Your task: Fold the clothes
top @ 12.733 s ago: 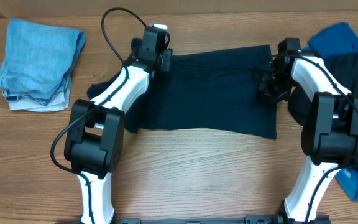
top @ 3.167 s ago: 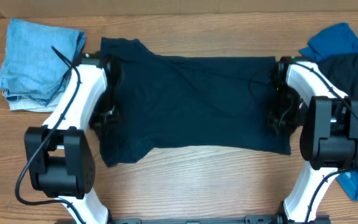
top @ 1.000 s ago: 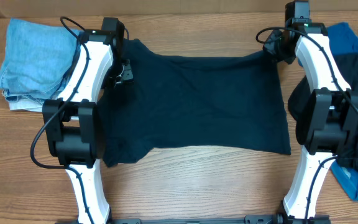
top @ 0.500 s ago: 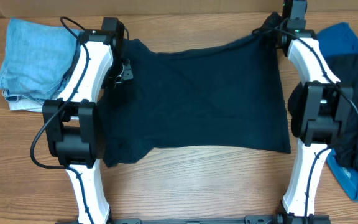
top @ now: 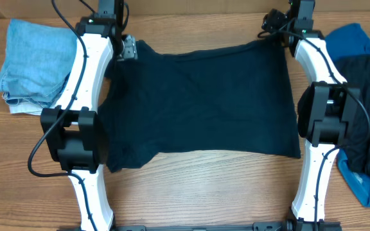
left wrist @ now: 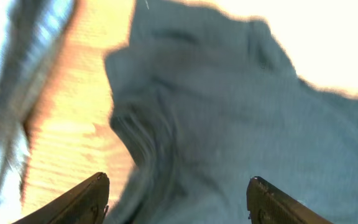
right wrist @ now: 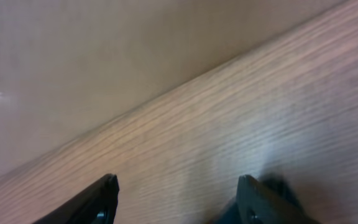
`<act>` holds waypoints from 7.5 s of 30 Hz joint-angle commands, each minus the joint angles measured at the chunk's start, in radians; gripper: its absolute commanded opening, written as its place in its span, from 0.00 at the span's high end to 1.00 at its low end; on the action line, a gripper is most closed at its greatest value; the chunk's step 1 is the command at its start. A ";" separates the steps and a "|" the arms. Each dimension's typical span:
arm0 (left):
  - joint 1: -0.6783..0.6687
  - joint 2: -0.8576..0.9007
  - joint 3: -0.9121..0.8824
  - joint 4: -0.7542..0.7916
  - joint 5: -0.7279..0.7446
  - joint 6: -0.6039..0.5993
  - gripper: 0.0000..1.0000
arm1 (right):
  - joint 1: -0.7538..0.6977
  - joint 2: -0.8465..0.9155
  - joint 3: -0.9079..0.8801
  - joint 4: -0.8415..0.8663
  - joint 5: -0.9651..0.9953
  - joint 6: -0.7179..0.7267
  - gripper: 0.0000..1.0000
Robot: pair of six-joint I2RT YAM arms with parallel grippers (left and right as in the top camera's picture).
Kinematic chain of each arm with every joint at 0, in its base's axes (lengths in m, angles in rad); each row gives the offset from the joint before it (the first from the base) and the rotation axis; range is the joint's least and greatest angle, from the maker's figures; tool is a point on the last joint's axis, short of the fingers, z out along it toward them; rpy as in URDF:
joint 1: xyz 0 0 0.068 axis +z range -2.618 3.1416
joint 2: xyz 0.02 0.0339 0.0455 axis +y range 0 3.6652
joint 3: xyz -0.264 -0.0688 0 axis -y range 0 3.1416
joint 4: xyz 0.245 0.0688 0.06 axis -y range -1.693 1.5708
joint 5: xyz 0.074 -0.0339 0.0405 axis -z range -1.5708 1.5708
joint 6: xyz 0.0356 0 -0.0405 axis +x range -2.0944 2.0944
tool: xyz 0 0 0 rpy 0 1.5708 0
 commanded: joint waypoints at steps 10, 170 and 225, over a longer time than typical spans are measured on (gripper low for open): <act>0.068 0.103 0.033 0.244 -0.054 -0.127 0.96 | 0.008 -0.010 0.366 -0.962 -0.042 -0.095 0.74; 0.133 0.460 0.231 0.251 -0.003 0.090 0.62 | -0.064 0.217 0.082 -0.154 0.059 -0.248 0.48; -0.003 -0.447 -0.818 -0.067 0.203 -0.260 0.00 | -0.158 -0.694 -1.012 -0.705 0.138 0.106 0.02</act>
